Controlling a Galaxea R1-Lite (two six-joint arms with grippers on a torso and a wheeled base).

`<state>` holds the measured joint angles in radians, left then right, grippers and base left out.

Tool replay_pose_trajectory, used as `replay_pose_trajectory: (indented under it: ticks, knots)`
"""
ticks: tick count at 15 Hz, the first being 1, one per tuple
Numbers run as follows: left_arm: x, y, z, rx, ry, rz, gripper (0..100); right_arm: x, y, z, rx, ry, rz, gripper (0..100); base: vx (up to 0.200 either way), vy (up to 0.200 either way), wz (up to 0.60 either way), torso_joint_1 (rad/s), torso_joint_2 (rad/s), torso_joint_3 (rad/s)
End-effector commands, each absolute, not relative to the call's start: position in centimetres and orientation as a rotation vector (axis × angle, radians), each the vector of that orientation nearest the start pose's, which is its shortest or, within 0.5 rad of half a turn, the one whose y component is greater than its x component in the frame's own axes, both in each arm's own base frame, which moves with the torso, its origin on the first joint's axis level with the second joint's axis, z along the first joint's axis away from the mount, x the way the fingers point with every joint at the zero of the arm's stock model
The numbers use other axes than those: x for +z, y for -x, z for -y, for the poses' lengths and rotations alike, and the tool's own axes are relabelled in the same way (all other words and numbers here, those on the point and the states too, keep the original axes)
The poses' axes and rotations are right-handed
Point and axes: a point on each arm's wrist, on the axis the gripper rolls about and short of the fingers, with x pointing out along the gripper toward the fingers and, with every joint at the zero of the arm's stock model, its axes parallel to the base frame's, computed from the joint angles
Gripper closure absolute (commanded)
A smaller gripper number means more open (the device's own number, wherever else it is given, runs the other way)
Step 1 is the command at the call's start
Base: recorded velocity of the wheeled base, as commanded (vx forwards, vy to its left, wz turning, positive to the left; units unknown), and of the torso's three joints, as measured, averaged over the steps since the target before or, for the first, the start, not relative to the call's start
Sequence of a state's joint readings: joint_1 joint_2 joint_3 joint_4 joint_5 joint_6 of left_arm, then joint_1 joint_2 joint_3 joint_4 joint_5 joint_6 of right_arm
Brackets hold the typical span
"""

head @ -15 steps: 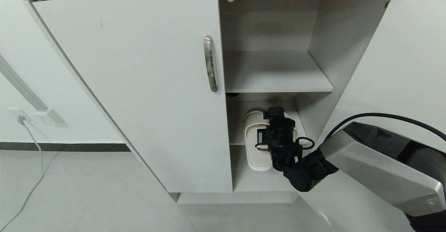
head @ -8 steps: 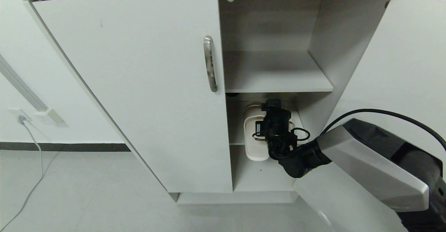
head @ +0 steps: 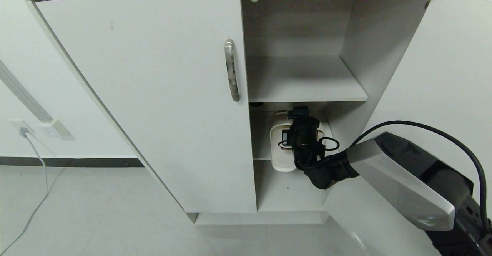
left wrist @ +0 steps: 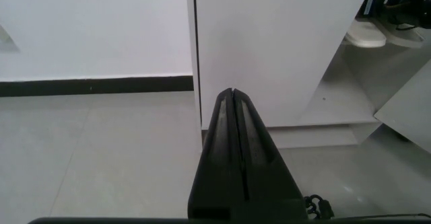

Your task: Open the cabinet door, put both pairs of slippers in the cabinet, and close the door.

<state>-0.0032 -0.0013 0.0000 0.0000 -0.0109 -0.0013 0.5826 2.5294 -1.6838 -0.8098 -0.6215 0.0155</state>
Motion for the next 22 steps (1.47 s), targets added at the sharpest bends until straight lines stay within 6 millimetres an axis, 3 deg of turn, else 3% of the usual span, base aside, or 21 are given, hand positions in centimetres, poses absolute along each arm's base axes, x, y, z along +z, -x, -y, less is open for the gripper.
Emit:
replay_pose_trajectory:
  ticks: [1,9,10,16,22]
  knots:
    - [7.5,2.3,0.0,-0.012,0.002,0.000,100,8.3,-44.0,-27.5,-0.039,0.006,-0.031,100,0.000,0.000,0.00,0.000,0.00,0.000]
    - [7.5,2.3,0.0,-0.012,0.003,0.000,100,8.0,-44.5,-27.4,-0.045,0.010,-0.034,100,0.000,0.000,0.00,0.000,0.00,0.000]
    - [7.5,2.3,0.0,-0.012,0.003,0.000,100,8.0,-44.5,-27.4,-0.045,0.010,-0.034,0,0.000,0.000,0.00,0.000,0.00,0.000]
    - [7.5,2.3,0.0,-0.012,0.006,0.000,100,7.6,-44.4,-27.3,-0.046,0.025,-0.057,0,0.000,0.000,0.00,0.000,0.00,0.000]
    - [7.5,2.3,0.0,-0.002,0.008,0.000,100,9.1,-40.5,-26.8,-0.011,0.023,-0.052,0,0.000,0.000,0.00,0.000,0.00,0.000]
